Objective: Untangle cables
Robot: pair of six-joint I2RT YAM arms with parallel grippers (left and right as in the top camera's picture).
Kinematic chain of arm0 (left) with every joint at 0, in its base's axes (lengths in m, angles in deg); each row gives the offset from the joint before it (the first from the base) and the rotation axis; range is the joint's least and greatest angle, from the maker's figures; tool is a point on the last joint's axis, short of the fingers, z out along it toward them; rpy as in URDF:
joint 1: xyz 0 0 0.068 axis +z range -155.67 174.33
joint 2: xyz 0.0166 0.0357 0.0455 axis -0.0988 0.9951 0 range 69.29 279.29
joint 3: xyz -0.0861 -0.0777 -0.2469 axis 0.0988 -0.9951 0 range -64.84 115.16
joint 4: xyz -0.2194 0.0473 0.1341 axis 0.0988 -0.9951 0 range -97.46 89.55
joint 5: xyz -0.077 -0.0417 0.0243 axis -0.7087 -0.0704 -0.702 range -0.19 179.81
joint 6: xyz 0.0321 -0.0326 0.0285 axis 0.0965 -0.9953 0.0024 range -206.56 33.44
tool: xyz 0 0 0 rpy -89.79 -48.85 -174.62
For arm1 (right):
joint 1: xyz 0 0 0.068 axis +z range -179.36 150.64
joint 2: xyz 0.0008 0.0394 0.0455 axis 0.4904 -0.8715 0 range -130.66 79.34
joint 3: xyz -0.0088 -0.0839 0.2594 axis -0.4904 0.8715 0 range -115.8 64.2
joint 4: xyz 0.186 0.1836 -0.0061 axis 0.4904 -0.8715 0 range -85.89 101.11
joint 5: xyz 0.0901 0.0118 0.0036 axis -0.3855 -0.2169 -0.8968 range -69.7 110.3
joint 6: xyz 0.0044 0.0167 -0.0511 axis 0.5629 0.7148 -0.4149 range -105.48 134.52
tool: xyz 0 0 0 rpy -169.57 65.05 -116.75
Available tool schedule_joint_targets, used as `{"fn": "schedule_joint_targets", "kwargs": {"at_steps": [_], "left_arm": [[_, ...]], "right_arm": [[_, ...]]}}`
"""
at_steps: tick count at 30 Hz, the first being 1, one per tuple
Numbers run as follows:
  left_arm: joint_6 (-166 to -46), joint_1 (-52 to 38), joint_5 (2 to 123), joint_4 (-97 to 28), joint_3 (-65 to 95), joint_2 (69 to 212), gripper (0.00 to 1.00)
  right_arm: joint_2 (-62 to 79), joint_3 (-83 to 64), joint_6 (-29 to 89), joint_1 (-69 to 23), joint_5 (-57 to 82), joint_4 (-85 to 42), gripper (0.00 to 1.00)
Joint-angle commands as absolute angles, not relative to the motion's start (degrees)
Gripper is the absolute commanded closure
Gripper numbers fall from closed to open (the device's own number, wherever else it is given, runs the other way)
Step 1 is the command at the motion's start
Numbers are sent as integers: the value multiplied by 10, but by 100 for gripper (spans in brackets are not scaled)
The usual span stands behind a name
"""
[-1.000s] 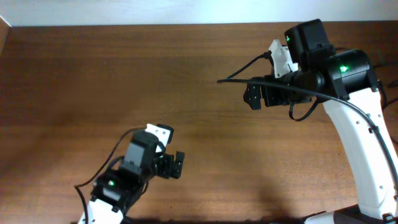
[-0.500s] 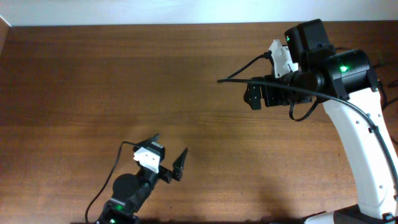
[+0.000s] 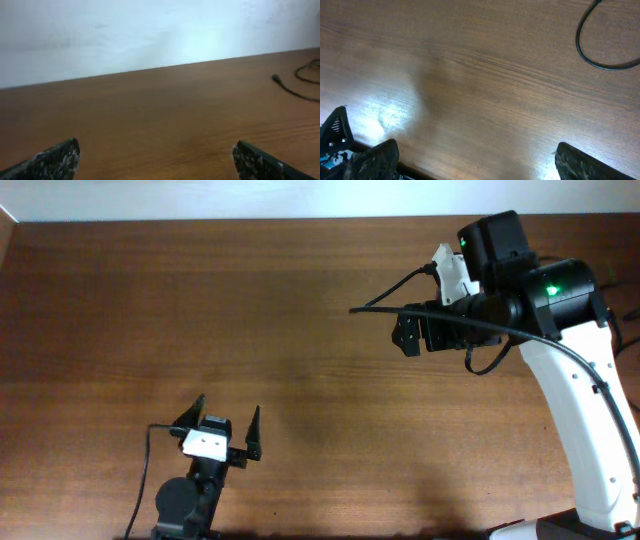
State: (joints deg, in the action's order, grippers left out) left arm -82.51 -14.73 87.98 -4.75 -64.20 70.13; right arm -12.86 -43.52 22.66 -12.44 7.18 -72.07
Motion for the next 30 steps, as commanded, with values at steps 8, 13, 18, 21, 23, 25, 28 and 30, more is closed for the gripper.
{"fn": "schedule_joint_targets", "kwargs": {"at_steps": [8,13,18,21,23,25,28,30], "left_arm": [[-773,-92,896,-54,-644,695,1],[-779,-92,894,-54,-644,695,1],[-779,-94,896,-53,-644,695,1],[-779,-94,896,-53,-644,695,1],[-779,-94,896,-52,-644,695,1],[-779,-88,896,-53,-644,695,1],[-779,-70,896,-53,-644,696,1],[-779,-70,896,-53,-644,696,1]], "right_arm": [[-131,-436,223,-121,74,-720,1],[-131,-436,223,-121,74,-720,1],[-131,-436,223,-121,74,-720,1],[-131,-436,223,-121,74,-720,1],[-131,-436,223,-121,74,-720,1],[-131,-436,223,-121,74,-720,1],[-131,-436,223,-121,74,-720,1],[-131,-436,223,-121,74,-720,1]]}}
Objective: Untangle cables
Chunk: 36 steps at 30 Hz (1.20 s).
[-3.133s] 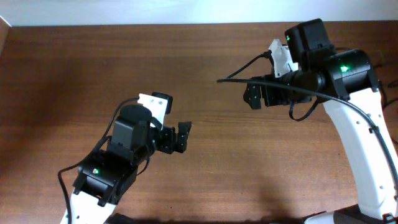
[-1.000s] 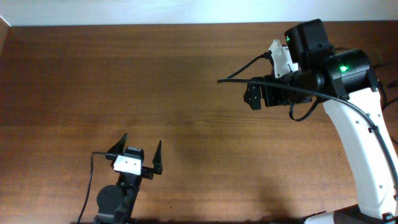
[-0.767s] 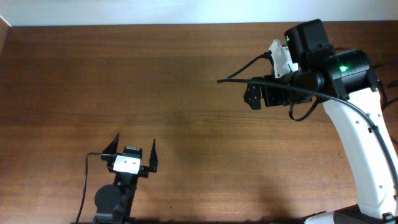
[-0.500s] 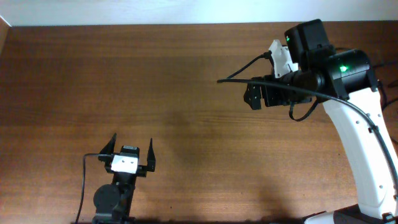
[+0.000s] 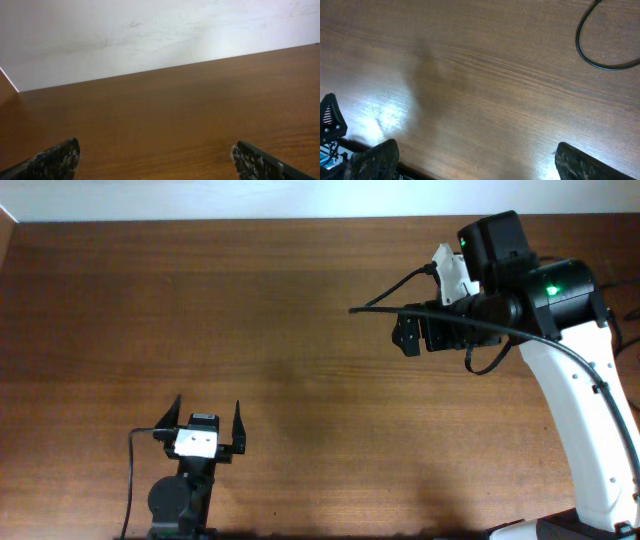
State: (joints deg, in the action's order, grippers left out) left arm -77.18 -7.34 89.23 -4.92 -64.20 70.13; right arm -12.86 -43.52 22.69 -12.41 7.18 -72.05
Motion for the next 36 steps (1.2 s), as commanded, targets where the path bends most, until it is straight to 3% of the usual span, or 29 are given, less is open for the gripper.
{"fn": "schedule_joint_targets", "kwargs": {"at_steps": [1,20,23,29,33,36], "left_arm": [[-779,-70,896,-53,-644,696,1],[-779,-70,896,-53,-644,696,1],[-779,-70,896,-53,-644,696,1],[-779,-70,896,-53,-644,696,1],[-779,-70,896,-53,-644,696,1],[-779,-70,896,-53,-644,696,1]], "right_arm": [[-131,-436,223,-121,74,-720,1],[-130,-436,222,-121,78,-720,1],[-128,-436,223,-121,211,-681,1],[-105,-436,206,-121,241,-679,1],[-31,-370,210,-121,246,-574,1],[106,-141,210,-121,246,-391,1]]}}
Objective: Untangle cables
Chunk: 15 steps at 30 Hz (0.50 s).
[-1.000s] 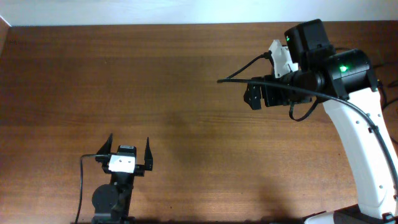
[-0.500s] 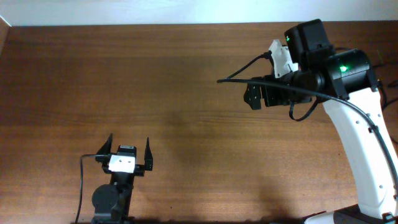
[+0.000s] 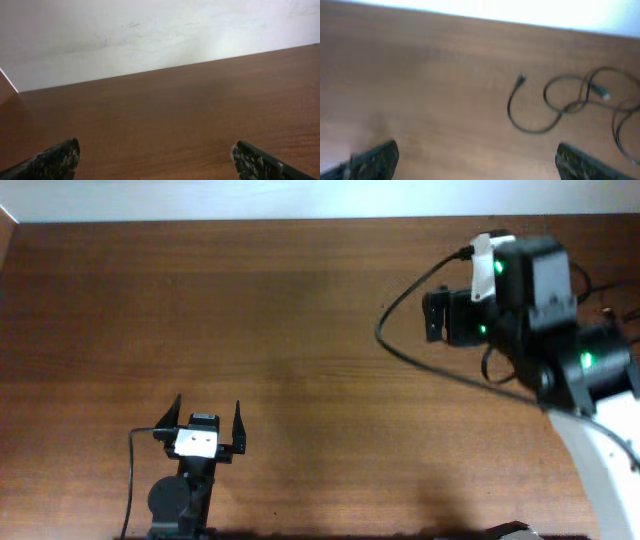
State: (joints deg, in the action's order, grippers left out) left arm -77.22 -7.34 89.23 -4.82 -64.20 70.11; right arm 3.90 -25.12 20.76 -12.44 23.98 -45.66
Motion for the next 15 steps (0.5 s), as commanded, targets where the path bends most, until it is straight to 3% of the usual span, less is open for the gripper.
{"fn": "schedule_joint_targets", "kwargs": {"at_steps": [1,4,9,15], "left_arm": [[-779,-70,896,-53,-644,696,1],[-779,-70,896,-53,-644,696,1],[-779,-70,896,-53,-644,696,1],[-779,-70,896,-53,-644,696,1]], "right_arm": [[146,-71,210,-121,246,-323,1],[255,106,210,-122,246,-153,1],[371,300,210,-174,168,5,1],[520,411,210,-198,149,60,1]]}}
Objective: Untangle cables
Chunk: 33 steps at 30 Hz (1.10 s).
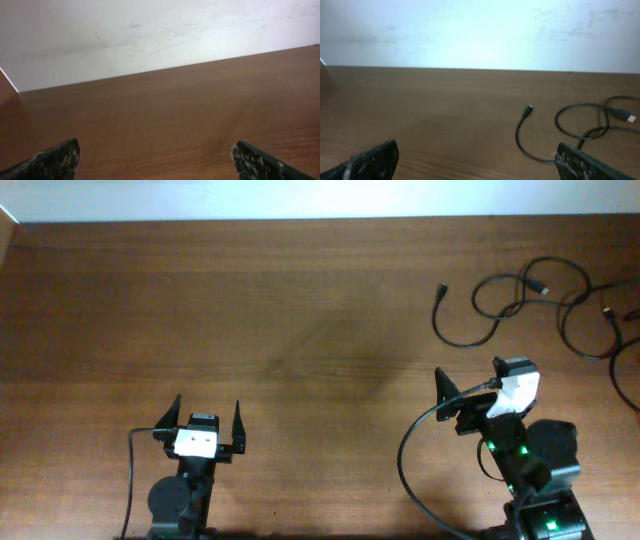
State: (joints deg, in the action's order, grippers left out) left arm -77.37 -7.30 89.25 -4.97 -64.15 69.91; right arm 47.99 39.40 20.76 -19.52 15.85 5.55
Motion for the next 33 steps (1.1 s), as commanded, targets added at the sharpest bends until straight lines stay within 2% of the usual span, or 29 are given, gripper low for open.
{"fn": "schedule_joint_targets", "kwargs": {"at_steps": [1,10,15,21,24,33], "left_arm": [[-779,-70,896,-53,-644,696,1],[-779,-70,896,-53,-644,696,1],[-779,-70,896,-53,-644,696,1],[-779,-70,896,-53,-644,696,1],[-779,-70,896,-53,-644,696,1],[-779,-70,896,-53,-644,696,1]], "right_arm": [[534,413,210,-198,149,59,1],[661,494,210,-205,149,62,1],[739,622,210,-205,145,172,1],[773,639,203,-205,162,137,1],[776,639,127,-205,129,73,1],[792,639,122,-205,134,71,1]]}}
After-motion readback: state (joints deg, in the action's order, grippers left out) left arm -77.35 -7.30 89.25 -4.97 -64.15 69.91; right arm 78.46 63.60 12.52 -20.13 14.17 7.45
